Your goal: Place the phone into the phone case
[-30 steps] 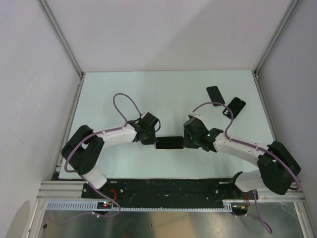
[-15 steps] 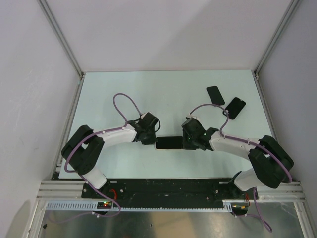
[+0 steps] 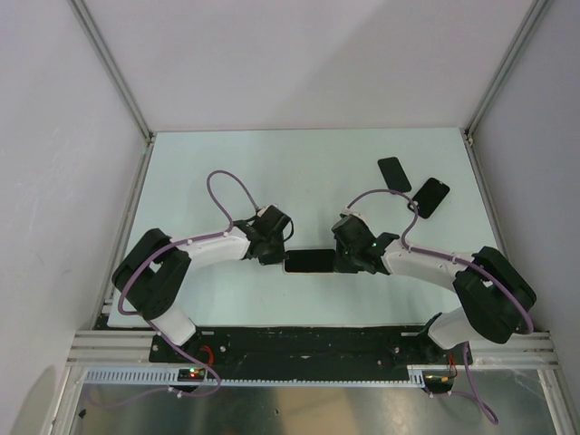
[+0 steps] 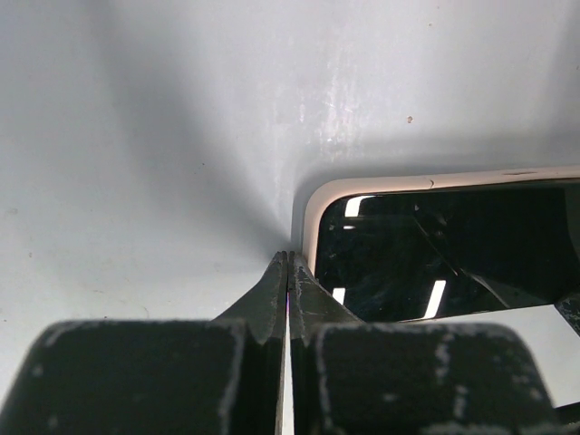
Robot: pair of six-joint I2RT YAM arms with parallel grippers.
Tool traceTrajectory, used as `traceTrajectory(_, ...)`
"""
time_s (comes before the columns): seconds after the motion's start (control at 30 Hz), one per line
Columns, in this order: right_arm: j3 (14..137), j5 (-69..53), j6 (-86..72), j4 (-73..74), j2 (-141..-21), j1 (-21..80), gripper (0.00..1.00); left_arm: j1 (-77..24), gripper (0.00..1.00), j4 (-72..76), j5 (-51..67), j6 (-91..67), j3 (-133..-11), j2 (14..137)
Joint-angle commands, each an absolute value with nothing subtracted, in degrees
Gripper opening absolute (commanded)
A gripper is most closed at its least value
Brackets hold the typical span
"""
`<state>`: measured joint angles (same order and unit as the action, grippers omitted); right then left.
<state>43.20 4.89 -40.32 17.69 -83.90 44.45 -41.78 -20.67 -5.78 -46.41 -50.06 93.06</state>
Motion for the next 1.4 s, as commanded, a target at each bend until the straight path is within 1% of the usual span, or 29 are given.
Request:
traceTrajectory(0.0, 42.94, 7.41, -40.53, 16.95, -88.12, 45.74, 0.11, -42.41, 0.00, -17.75, -3.68, -45.97, -51.76, 92.30)
traceTrajectory(0.53, 42.98, 7.93, -40.81, 16.75, -92.60, 46.91, 0.08, -42.41, 0.00, -17.71, -3.34, -45.73, -52.09, 92.57)
traceTrajectory(0.67, 43.26, 7.72, -40.31, 17.36, -89.01, 46.59, 0.11, -42.38, 0.00, -17.75, -3.38, -45.39, -52.22, 92.04)
traceTrajectory(0.87, 45.61, 7.89, -38.13, 19.65, -80.08, 44.30, 0.25, -42.23, 0.03, -17.79, -3.87, -44.75, -51.86, 89.60)
traceTrajectory(1.0, 48.07, 7.93, -36.42, 19.73, -76.94, 42.29, 0.29, -42.23, 0.06, -17.88, -4.44, -44.41, -50.16, 86.61)
traceTrajectory(1.17, 51.85, 6.52, -32.83, 17.38, -81.56, 38.86, 0.28, -43.02, 0.07, -18.07, -5.41, -45.50, -46.27, 81.51)
traceTrajectory(1.37, 57.85, 2.86, -28.57, 14.51, -90.51, 35.76, 0.27, -48.26, 0.07, -17.94, -7.05, -50.14, -42.66, 78.18)
